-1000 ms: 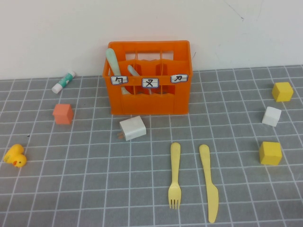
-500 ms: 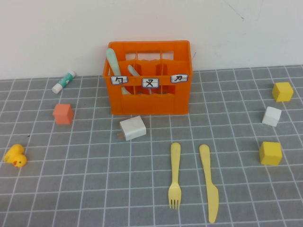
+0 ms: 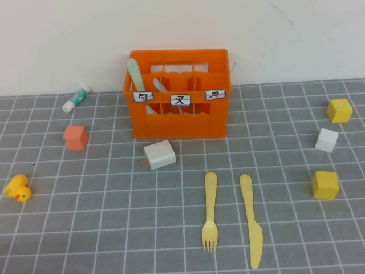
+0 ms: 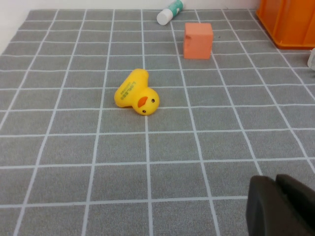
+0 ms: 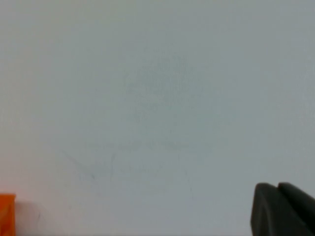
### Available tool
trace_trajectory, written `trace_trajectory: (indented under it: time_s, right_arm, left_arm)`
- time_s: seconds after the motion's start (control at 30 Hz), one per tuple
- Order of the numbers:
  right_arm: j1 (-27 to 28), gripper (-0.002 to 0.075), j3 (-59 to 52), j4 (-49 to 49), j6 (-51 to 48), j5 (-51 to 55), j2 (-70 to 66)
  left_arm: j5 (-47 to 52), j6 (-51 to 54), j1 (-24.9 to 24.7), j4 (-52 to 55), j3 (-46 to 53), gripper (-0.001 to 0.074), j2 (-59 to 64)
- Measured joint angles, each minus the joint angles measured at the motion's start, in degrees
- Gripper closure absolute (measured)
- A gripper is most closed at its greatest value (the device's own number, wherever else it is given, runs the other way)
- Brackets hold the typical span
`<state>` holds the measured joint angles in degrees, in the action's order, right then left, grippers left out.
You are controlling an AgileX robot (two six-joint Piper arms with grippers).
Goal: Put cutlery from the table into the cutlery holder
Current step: Pick up the knife
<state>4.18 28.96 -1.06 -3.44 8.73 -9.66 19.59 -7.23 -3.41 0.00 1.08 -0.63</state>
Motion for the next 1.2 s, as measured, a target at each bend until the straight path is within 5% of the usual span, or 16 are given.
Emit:
trace_trajectory:
  time_s: [0.37, 0.7, 0.9, 1.2]
  right_arm:
    - [0.0, 0.0729, 19.0, 20.6, -26.2, 27.7, -33.4]
    - [-1.1, 0.0729, 25.5, 44.9, -51.9, 30.3, -63.5]
    - [-10.8, 0.0729, 30.3, 43.2, -51.3, 27.8, -73.0]
    - [-26.0, 0.0729, 40.4, 21.2, -33.1, 30.4, -86.5]
  left_arm:
    - [0.0, 0.0, 0.0, 0.0, 0.0, 0.0735, 0.0]
    - [0.0, -0.2, 0.0, 0.0, 0.0, 0.0735, 0.0]
    - [0.0, -0.2, 0.0, 0.0, 0.0, 0.0736, 0.0]
    - [0.0, -0.2, 0.0, 0.0, 0.0, 0.0736, 0.0]
